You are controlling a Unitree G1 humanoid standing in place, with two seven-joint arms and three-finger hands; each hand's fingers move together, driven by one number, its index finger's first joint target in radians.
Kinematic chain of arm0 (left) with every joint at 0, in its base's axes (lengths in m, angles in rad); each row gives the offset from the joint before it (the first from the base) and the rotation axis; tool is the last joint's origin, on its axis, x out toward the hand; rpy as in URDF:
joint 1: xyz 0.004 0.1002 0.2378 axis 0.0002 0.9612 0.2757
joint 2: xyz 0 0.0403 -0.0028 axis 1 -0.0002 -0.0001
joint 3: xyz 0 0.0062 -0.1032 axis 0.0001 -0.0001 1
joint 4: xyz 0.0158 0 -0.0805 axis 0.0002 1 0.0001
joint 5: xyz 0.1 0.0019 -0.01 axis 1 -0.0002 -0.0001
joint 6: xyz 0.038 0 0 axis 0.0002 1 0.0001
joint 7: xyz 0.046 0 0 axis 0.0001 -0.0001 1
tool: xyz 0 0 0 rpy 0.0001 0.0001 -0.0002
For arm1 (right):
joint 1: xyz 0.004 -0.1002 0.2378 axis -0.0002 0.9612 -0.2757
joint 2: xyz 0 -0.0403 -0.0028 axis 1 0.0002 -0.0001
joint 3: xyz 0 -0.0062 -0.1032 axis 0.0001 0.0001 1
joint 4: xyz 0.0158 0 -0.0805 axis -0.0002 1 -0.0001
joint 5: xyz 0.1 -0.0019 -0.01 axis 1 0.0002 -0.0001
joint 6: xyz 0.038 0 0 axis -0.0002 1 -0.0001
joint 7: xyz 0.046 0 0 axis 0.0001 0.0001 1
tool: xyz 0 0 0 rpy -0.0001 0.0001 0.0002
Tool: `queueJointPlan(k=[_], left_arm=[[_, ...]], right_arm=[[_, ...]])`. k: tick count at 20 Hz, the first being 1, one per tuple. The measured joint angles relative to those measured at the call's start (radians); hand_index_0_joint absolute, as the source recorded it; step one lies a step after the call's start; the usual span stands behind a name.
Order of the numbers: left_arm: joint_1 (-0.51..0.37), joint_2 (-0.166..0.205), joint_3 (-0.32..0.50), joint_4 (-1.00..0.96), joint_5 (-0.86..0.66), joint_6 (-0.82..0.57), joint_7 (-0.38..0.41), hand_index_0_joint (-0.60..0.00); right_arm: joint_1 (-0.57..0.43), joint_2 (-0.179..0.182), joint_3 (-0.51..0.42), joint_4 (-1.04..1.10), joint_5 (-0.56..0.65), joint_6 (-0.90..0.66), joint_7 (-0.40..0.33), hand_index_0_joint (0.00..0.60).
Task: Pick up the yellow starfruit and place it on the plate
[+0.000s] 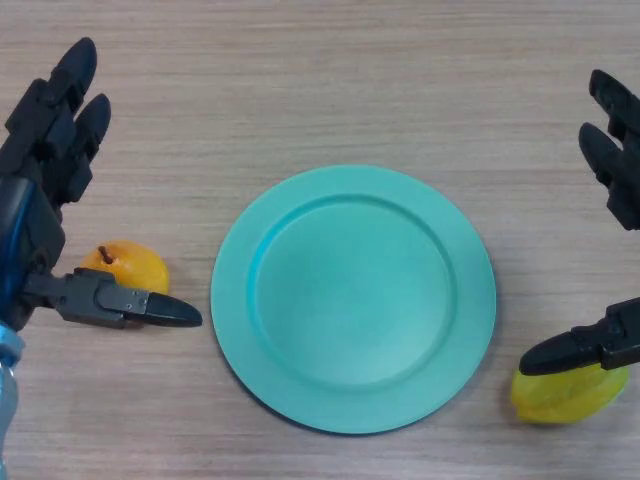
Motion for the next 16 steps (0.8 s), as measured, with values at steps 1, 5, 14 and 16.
queueJointPlan(k=[1, 5, 14, 16], left_arm=[[0.002, -0.001, 0.0, 0.0, 0.0, 0.0, 0.0, 0.0], [0.008, -0.002, 0.0, -0.01, 0.0, 0.0, 0.0, 0.0], [0.007, -0.002, 0.0, -0.013, 0.001, 0.0, 0.0, 0.0], [0.007, -0.002, 0.0, -0.013, 0.002, 0.0, 0.0, 0.0]], right_arm=[[0.0, 0.0, 0.0, 0.0, 0.0, -0.001, 0.0, 0.0], [0.003, 0.0, -0.003, 0.0, 0.0, -0.001, 0.0, 0.0], [0.025, 0.0, -0.026, -0.002, 0.0, -0.005, 0.034, 0.0], [0.042, 0.0, -0.049, 0.001, 0.001, -0.054, 0.049, 0.0]])
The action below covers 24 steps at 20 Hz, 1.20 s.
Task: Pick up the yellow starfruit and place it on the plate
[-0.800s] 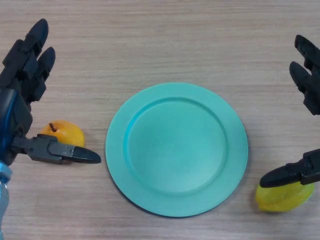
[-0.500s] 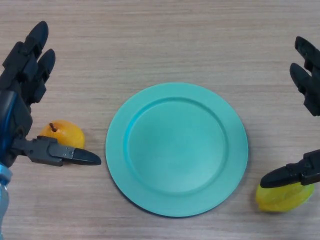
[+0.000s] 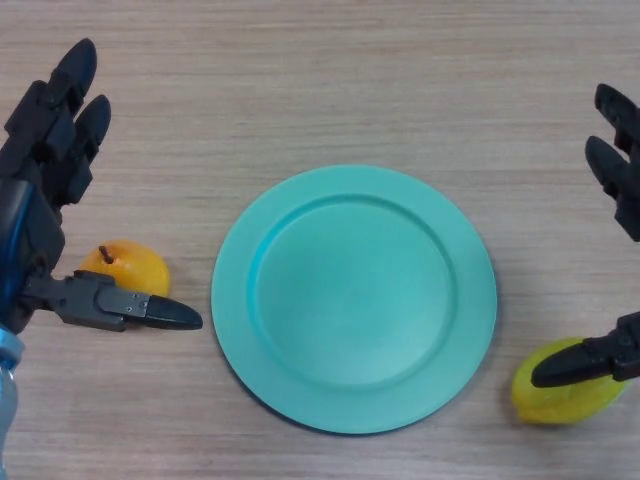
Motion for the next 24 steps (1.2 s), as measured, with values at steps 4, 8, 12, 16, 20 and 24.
queueJointPlan(k=[4, 8, 12, 16, 20, 24], left_arm=[[0.0, 0.0, 0.0, 0.002, 0.0, 0.0, 0.0, 0.0], [-0.011, -0.002, -0.003, 0.018, 0.002, 0.0, 0.002, 0.0], [-0.019, -0.002, -0.006, 0.018, 0.003, 0.0, 0.002, 0.0], [-0.017, -0.003, -0.009, 0.018, 0.005, 0.0, 0.002, 0.0], [-0.011, -0.005, -0.009, 0.018, 0.04, 0.0, 0.002, 0.0], [-0.012, -0.007, -0.009, 0.018, 0.041, 0.0, 0.002, 0.0]], right_arm=[[0.031, 0.0, -0.023, 0.122, -0.028, -0.159, 0.135, 0.0], [0.033, -0.004, -0.022, 0.318, -0.115, -0.421, 0.172, 0.0], [0.032, -0.034, -0.023, 0.51, -0.146, -0.554, 0.185, 0.0], [0.034, -0.041, -0.024, 0.637, -0.145, -0.601, 0.243, 0.051], [0.02, -0.056, -0.024, 0.73, -0.143, -0.663, 0.243, 0.543], [0.02, -0.069, -0.025, 0.777, -0.058, -0.6, 0.238, 0.6]])
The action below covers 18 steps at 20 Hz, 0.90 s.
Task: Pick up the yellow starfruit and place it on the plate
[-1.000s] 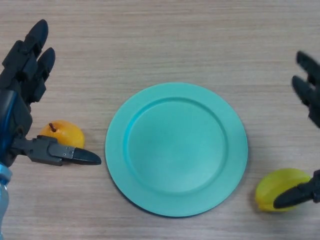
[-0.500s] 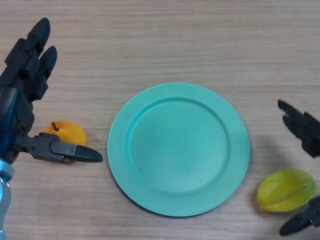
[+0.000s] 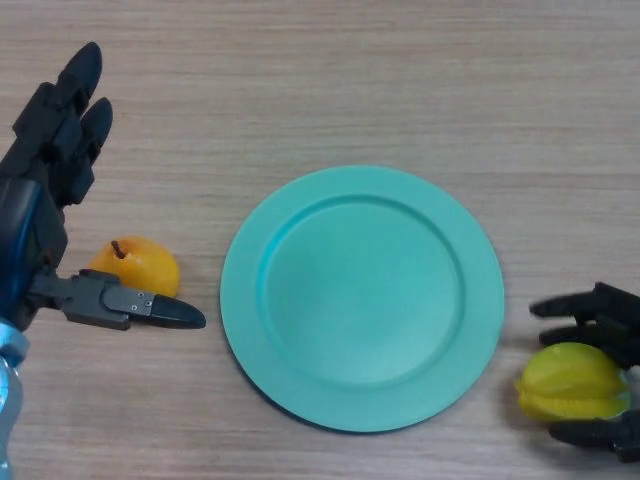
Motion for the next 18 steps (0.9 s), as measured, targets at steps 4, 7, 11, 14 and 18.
queueJointPlan(k=[4, 7, 11, 14, 18], left_arm=[[0.012, -0.01, 0.0, -0.018, -0.002, 0.0, 0.0, 0.0], [0.016, -0.01, 0.006, -0.03, -0.002, 0.0, 0.0, 0.0], [0.024, -0.009, 0.008, -0.043, -0.019, 0.002, 0.0, 0.0], [0.024, -0.009, 0.011, -0.043, -0.021, 0.006, -0.001, 0.0], [0.024, -0.008, 0.012, -0.043, -0.06, 0.011, -0.001, 0.0]], right_arm=[[-0.002, 0.0, 0.001, 0.006, 0.001, -0.011, -0.002, 0.6], [0.013, 0.005, 0.001, -0.09, 0.012, 0.056, -0.023, 0.6], [0.033, 0.04, -0.005, -0.378, 0.12, 0.296, -0.022, 0.6], [0.001, 0.052, 0.044, -0.559, 0.152, 0.556, -0.064, 0.6], [-0.101, 0.073, 0.229, -0.578, 0.111, 0.619, -0.15, 0.6]])
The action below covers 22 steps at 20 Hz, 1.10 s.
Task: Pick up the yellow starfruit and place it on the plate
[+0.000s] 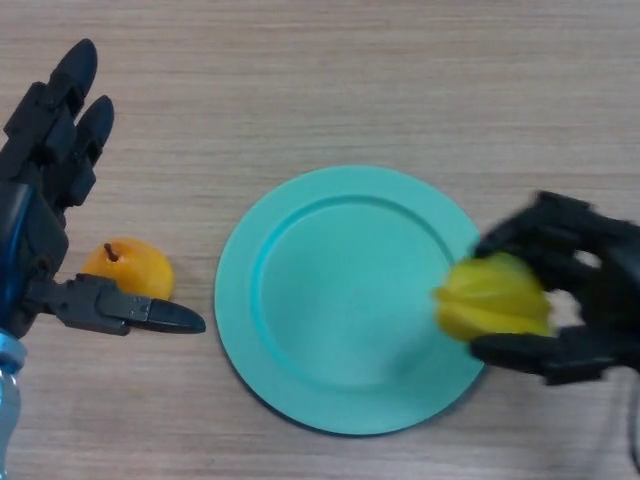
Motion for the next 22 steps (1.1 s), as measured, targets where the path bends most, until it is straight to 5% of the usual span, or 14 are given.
queueJointPlan(k=[4, 9, 10, 14, 15, 20, 22], left_arm=[[0.002, 0.001, 0.012, 0.001, 0.0, 0.0, 0.0, 0.0], [0.004, 0.003, 0.025, 0.001, -0.034, 0.0, 0.0, 0.0], [0.004, 0.006, 0.032, 0.002, -0.034, 0.0, -0.001, 0.0], [0.006, 0.009, 0.034, 0.009, -0.033, 0.0, -0.001, 0.0], [0.006, 0.009, 0.034, 0.019, -0.031, -0.002, -0.001, 0.0], [0.008, 0.009, 0.033, 0.034, -0.026, -0.004, -0.001, 0.0], [0.008, 0.009, 0.033, 0.034, -0.026, -0.005, -0.001, 0.0]], right_arm=[[-0.064, 0.052, 0.125, 0.136, -0.126, -0.065, -0.068, 0.6], [-0.107, 0.067, 0.177, 0.282, -0.19, -0.172, -0.195, 0.6], [-0.106, 0.069, 0.19, 0.304, -0.196, -0.179, -0.191, 0.55], [-0.098, 0.069, 0.21, 0.323, -0.27, -0.183, -0.173, 0.057], [-0.1, 0.069, 0.211, 0.317, -0.27, -0.177, -0.174, 0.0], [-0.119, 0.069, 0.217, 0.165, -0.266, -0.084, -0.199, 0.0], [-0.112, 0.07, 0.175, 0.075, -0.166, -0.036, -0.197, 0.0]])
